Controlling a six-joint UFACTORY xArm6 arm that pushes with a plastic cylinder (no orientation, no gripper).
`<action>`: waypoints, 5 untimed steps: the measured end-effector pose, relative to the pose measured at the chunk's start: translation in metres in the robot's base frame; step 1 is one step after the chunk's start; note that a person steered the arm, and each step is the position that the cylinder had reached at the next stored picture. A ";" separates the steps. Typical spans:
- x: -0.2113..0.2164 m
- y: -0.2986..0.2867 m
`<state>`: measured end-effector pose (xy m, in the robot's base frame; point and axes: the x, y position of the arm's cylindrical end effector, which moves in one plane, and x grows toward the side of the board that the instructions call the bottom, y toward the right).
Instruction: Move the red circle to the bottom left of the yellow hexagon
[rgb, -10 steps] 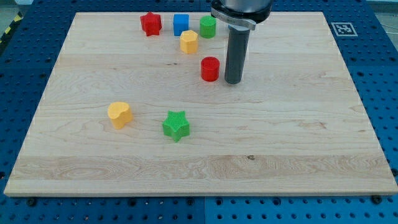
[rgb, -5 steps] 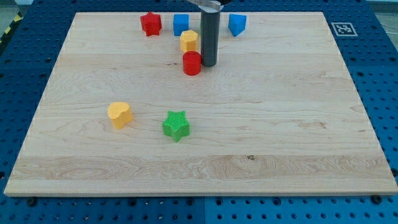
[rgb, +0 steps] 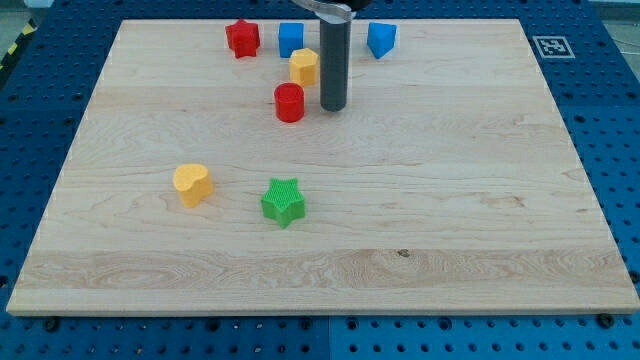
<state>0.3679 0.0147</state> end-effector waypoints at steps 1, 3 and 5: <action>0.000 -0.014; 0.004 -0.072; 0.064 -0.070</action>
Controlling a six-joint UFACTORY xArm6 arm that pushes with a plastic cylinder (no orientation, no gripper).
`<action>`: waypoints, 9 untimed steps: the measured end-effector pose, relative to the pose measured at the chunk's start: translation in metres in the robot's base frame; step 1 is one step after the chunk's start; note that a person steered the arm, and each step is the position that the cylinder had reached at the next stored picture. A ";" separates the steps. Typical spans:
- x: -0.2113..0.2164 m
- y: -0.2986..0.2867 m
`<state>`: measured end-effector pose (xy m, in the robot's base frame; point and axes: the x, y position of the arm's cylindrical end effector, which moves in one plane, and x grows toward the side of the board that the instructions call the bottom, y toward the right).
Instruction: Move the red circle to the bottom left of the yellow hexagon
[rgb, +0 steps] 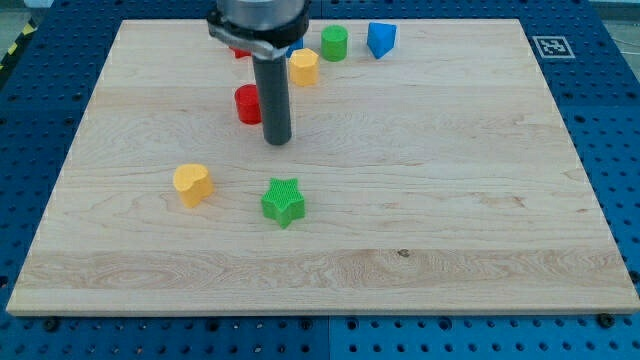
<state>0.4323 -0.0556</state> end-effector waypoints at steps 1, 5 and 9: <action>0.015 -0.005; -0.028 -0.095; -0.073 -0.050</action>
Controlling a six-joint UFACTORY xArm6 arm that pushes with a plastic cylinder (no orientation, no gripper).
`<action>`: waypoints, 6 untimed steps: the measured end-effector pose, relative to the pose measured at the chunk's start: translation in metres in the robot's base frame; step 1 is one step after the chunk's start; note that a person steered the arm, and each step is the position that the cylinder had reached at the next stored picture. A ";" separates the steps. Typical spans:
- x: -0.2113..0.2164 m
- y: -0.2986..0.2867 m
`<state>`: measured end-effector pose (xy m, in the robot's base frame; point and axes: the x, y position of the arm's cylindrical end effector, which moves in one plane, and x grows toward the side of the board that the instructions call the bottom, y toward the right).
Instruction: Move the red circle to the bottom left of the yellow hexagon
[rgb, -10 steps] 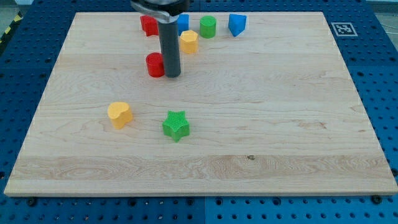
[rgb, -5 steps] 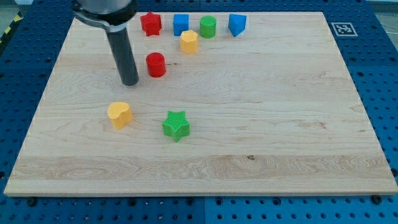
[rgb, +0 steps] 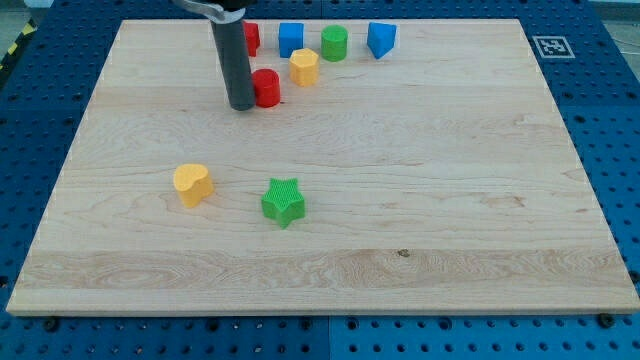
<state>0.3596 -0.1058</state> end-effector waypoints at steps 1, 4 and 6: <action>0.000 -0.011; -0.026 -0.016; -0.037 -0.012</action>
